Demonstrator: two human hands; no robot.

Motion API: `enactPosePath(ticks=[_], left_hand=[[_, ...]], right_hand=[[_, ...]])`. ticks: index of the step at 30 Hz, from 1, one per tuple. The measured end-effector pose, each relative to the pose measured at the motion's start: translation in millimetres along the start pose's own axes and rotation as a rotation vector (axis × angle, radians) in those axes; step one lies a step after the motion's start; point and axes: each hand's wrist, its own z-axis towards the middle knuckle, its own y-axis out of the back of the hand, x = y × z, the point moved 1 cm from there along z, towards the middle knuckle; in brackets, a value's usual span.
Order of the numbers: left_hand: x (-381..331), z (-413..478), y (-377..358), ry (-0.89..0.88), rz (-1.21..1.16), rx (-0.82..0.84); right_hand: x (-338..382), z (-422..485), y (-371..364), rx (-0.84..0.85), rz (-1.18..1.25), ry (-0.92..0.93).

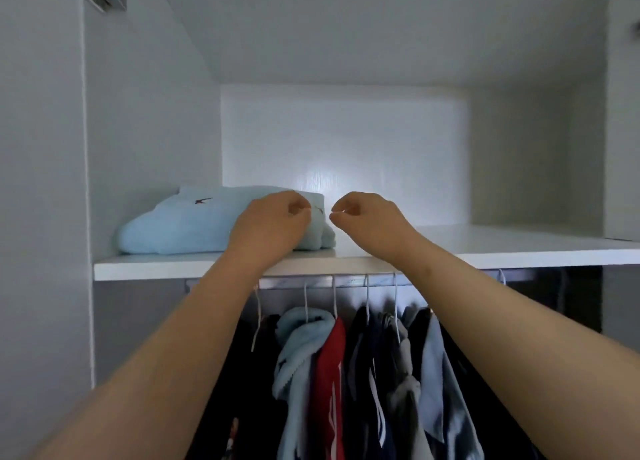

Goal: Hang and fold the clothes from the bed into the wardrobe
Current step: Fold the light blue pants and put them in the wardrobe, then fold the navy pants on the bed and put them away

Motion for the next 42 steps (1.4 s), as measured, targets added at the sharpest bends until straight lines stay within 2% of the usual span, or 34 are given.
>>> enactPosePath(ticks=[2,5,9,14,20,25,30,36,40,42], left_hand=[[-11.7,-19.6,-8.2,-0.032,-0.164,-0.051],[-37.1,-55.6,-21.6,-0.113,-0.439,0.007],[-63.1,-95.0,-49.0,-0.148,-0.702,0.179],[-102.3,-163.0,-93.2,-0.151,-0.914,0.456],[-185.9,-282.0,-119.8,-0.202,-1.022,0.903],[-254.1,-395.1,-100.0,-0.283,-1.108,1.232],[-308.3,-518.5,-55.4,-0.244,-1.151,1.579],[-372.7,-683.7,26.4,-0.268,-1.113,1.904],[-406.4,-772.3,79.1,-0.273,-1.067,2.037],[-421.4,-815.8,107.7,-0.351,-1.030,2.112]], right_hand=[[-4.0,-20.1,6.5,-0.031,0.001,0.019],[-15.0,-65.8,19.1,-0.098,0.013,-0.014],[-29.2,-130.9,41.6,-0.181,0.014,-0.138],[-45.2,-241.0,73.2,-0.314,-0.051,-0.404],[-34.7,-406.5,114.6,-0.593,-0.138,-0.785],[6.8,-545.2,141.2,-0.889,-0.126,-0.983],[65.9,-678.2,154.1,-1.130,-0.128,-1.148],[164.0,-848.0,153.8,-1.435,-0.194,-1.362],[222.5,-941.4,148.7,-1.581,-0.164,-1.488],[253.8,-984.5,147.8,-1.696,-0.160,-1.527]])
